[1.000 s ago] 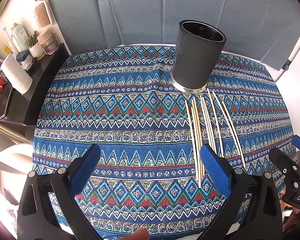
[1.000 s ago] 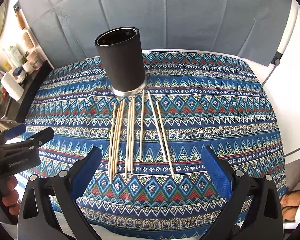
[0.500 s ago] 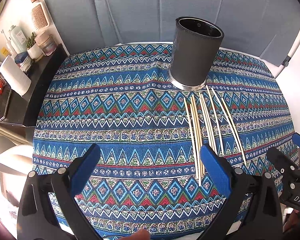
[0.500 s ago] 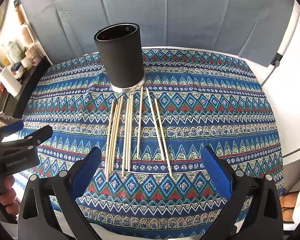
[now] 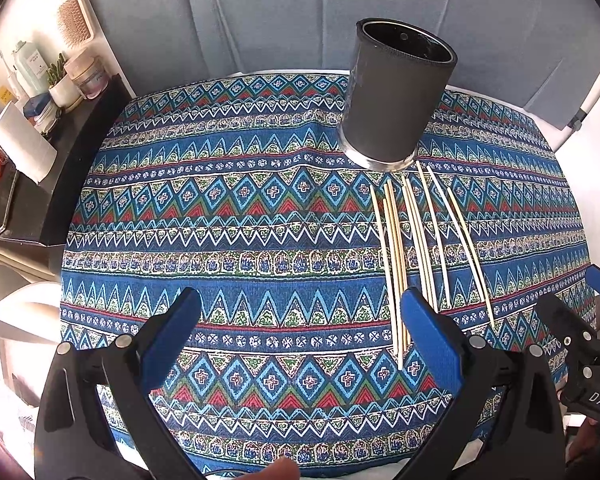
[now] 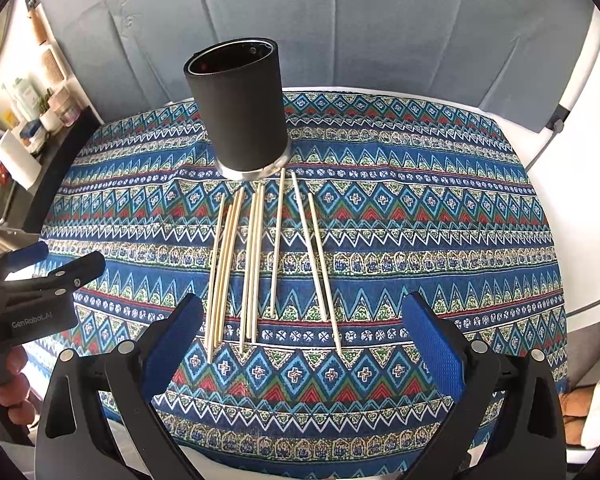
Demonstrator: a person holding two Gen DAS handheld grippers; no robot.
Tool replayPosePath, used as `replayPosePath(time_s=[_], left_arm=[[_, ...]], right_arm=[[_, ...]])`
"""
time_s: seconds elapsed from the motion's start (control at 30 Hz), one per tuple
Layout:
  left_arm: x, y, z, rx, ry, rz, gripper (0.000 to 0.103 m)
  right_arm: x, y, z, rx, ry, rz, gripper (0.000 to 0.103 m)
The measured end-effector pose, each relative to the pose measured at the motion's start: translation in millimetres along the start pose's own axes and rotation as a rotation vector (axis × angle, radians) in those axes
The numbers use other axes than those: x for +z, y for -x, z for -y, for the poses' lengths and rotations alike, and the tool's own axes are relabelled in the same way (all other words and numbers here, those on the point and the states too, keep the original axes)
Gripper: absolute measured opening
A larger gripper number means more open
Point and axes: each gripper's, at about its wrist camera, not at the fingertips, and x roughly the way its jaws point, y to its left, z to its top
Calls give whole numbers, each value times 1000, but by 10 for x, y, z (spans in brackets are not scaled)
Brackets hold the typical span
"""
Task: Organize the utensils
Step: 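Lower the left tool onto one wooden stick and close it while the right tool grasps another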
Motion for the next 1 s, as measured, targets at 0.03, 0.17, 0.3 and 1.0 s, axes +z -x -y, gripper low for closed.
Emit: replayPosePath(time_s=[0.03, 0.17, 0.3, 1.0], left_arm=[[6, -12, 2, -2, 1, -4, 98], [24, -63, 24, -6, -1, -21, 98], [50, -139, 39, -13, -2, -46, 98], [249, -799, 321, -13, -45, -213, 98]], right_arm=[[0, -15, 10, -2, -2, -5, 96], [2, -73, 53, -5, -9, -23, 96], [16, -135, 103, -12, -10, -38, 96], [127, -736, 493, -71, -19, -174, 96]])
